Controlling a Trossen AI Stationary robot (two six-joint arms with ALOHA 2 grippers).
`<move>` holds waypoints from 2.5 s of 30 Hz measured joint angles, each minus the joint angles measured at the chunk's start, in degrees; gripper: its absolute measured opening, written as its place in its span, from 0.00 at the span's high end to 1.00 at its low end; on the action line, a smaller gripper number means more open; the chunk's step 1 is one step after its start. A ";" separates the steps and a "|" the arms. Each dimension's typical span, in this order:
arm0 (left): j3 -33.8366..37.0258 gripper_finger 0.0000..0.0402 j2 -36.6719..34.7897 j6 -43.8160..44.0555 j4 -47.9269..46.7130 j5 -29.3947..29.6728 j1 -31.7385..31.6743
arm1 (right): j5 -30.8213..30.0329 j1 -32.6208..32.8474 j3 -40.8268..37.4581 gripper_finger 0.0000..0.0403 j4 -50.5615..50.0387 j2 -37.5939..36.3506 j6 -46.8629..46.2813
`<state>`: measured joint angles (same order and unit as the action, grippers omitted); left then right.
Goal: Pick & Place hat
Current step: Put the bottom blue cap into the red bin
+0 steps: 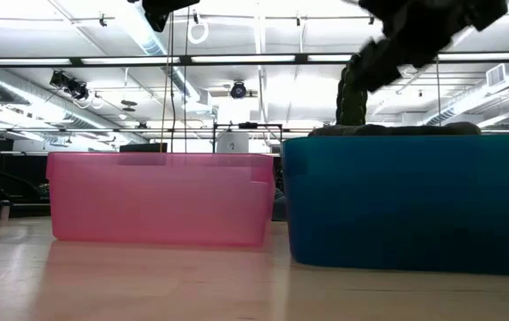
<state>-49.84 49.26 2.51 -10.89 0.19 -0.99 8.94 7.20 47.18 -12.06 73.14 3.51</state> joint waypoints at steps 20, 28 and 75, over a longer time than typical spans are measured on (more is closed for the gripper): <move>0.00 0.51 -1.45 5.84 -3.81 -3.82 6.55 | -11.07 -2.76 -4.13 0.99 18.55 -10.48 4.36; 0.00 0.51 -1.78 4.52 -6.47 1.83 10.17 | -8.19 -8.21 -22.87 0.99 49.60 -13.66 2.60; 3.83 0.51 -1.74 10.42 -10.23 15.78 21.51 | -6.96 -11.25 -46.25 1.00 55.21 -41.54 1.05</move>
<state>-46.01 47.53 12.93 -21.12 15.97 20.51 1.98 -4.04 0.93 43.15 31.60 4.56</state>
